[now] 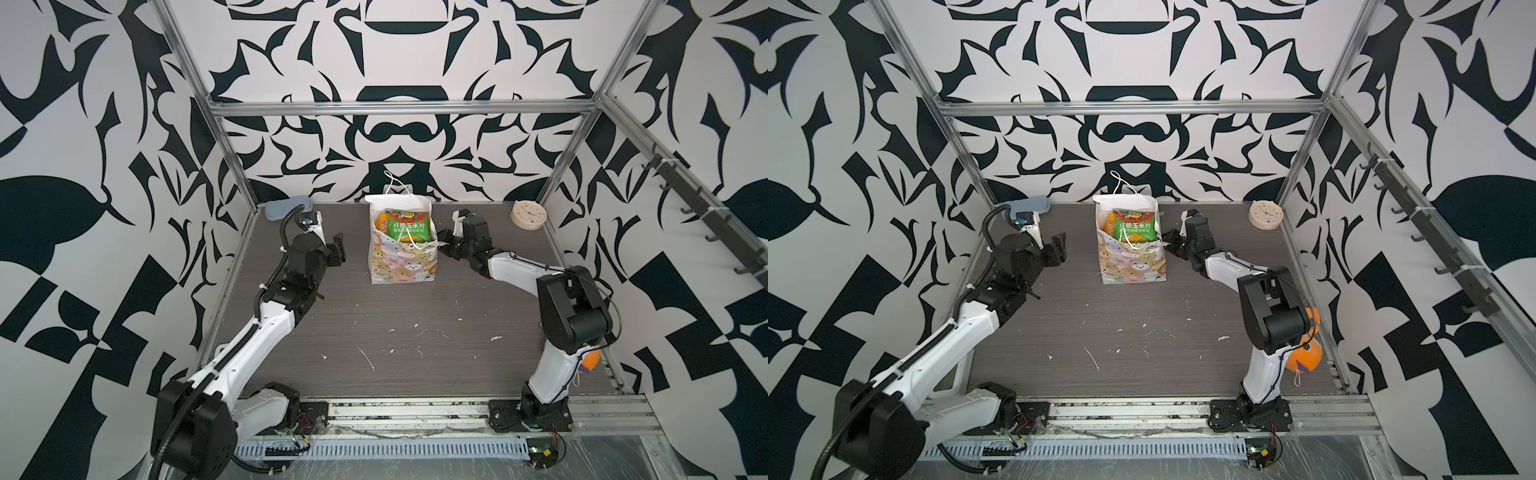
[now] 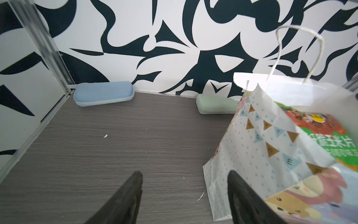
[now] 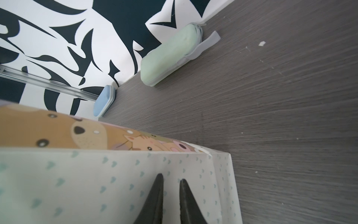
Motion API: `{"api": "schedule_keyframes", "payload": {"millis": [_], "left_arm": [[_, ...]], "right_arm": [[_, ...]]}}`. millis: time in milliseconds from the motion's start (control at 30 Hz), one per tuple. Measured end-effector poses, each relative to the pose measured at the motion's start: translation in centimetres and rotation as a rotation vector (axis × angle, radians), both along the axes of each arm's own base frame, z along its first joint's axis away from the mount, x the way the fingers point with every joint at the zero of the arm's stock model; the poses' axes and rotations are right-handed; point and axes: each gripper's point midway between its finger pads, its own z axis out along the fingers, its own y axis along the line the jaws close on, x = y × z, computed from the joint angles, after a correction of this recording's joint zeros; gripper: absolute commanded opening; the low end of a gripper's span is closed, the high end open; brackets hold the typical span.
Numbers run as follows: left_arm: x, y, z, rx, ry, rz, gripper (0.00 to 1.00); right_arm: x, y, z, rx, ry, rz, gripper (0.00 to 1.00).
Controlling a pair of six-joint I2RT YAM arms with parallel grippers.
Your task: Take the snacks out of the paper bag
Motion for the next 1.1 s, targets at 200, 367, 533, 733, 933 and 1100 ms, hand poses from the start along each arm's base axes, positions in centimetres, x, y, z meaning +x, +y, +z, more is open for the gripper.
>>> {"api": "schedule_keyframes", "payload": {"millis": [200, 367, 533, 733, 933, 1100], "left_arm": [[0.2, -0.3, 4.9, 0.052, -0.059, -0.095, 0.80], [3.2, -2.1, 7.2, 0.079, -0.032, -0.254, 0.81], [7.1, -4.0, 6.6, 0.143, 0.036, -0.405, 0.81], [10.6, -3.8, 5.7, 0.165, 0.090, -0.560, 0.82], [13.5, -4.3, 7.6, 0.250, 0.065, -0.699, 0.84], [12.9, -5.7, 6.0, 0.290, 0.098, -0.843, 0.90]], "right_arm": [[-0.6, 1.9, 0.3, -0.014, -0.018, 0.054, 0.21], [-1.6, 5.0, 1.0, -0.010, -0.050, 0.153, 0.22], [-2.7, 7.6, 1.9, 0.013, -0.087, 0.244, 0.22], [-3.1, 8.4, 2.5, 0.011, -0.117, 0.272, 0.23], [-4.0, 7.7, 5.7, -0.038, -0.200, 0.293, 0.26], [-5.3, 6.7, 10.3, -0.058, -0.329, 0.292, 0.27]]}}
